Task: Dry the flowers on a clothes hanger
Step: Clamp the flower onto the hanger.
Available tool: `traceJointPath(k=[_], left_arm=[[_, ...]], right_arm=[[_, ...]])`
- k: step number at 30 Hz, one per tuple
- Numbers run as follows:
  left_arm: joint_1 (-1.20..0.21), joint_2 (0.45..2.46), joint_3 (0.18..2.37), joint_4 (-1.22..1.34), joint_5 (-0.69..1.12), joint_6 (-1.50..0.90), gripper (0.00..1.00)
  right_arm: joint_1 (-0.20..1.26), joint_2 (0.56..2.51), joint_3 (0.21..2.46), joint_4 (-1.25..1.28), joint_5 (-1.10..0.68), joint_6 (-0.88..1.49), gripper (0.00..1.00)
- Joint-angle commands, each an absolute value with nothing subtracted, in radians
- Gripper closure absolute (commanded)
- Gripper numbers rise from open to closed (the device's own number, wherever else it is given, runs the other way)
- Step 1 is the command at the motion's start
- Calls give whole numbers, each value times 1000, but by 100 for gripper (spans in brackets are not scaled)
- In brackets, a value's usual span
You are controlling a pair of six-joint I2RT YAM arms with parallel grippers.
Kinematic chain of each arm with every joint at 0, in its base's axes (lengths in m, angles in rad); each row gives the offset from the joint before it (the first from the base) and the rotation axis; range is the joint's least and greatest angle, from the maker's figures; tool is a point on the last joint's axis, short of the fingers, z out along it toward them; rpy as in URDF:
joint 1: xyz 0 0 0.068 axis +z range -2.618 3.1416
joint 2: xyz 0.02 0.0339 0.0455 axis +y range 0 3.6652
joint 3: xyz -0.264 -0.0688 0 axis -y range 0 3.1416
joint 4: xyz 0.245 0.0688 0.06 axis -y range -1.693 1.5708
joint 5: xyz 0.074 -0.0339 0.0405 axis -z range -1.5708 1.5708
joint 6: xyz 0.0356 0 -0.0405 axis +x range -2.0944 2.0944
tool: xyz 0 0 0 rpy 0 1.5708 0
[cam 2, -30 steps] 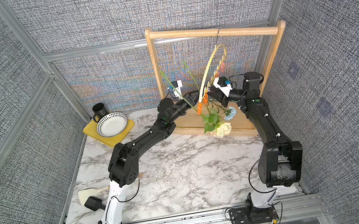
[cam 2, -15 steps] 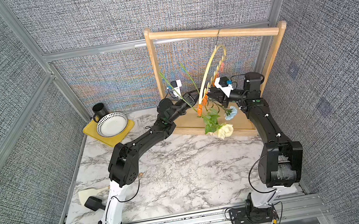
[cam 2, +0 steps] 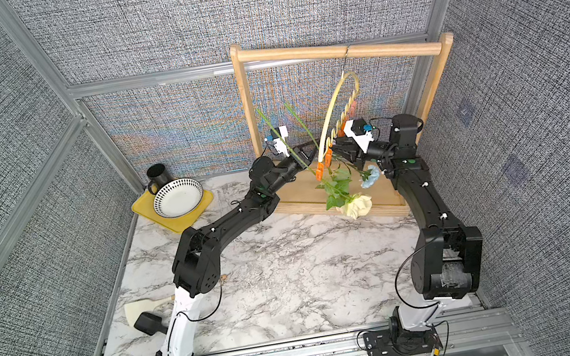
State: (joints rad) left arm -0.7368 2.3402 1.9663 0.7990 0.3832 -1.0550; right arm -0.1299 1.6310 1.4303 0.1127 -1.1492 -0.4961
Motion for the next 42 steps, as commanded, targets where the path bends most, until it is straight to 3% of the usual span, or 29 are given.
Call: traceJointPath(k=[1, 7, 14, 27, 34, 42], left_arm=[[-738, 2346, 1977, 851, 378, -1064, 98], [-738, 2347, 1980, 851, 383, -1066, 98], [-738, 2347, 1982, 835, 390, -1055, 98], [-738, 2344, 1974, 807, 397, -1031, 98], [-738, 2332, 1962, 807, 389, -1025, 91], [-735, 2320, 1949, 811, 392, -1020, 76]], right_arm=[[-124, 1638, 1421, 82, -1211, -486, 76], [-125, 1646, 1422, 81, -1210, -489, 76], [-128, 1645, 1431, 77, -1205, -491, 66], [-127, 1636, 1424, 65, -1197, -494, 61], [-128, 1631, 1422, 57, -1184, -496, 59], [-137, 1625, 1420, 21, -1198, -518, 57]])
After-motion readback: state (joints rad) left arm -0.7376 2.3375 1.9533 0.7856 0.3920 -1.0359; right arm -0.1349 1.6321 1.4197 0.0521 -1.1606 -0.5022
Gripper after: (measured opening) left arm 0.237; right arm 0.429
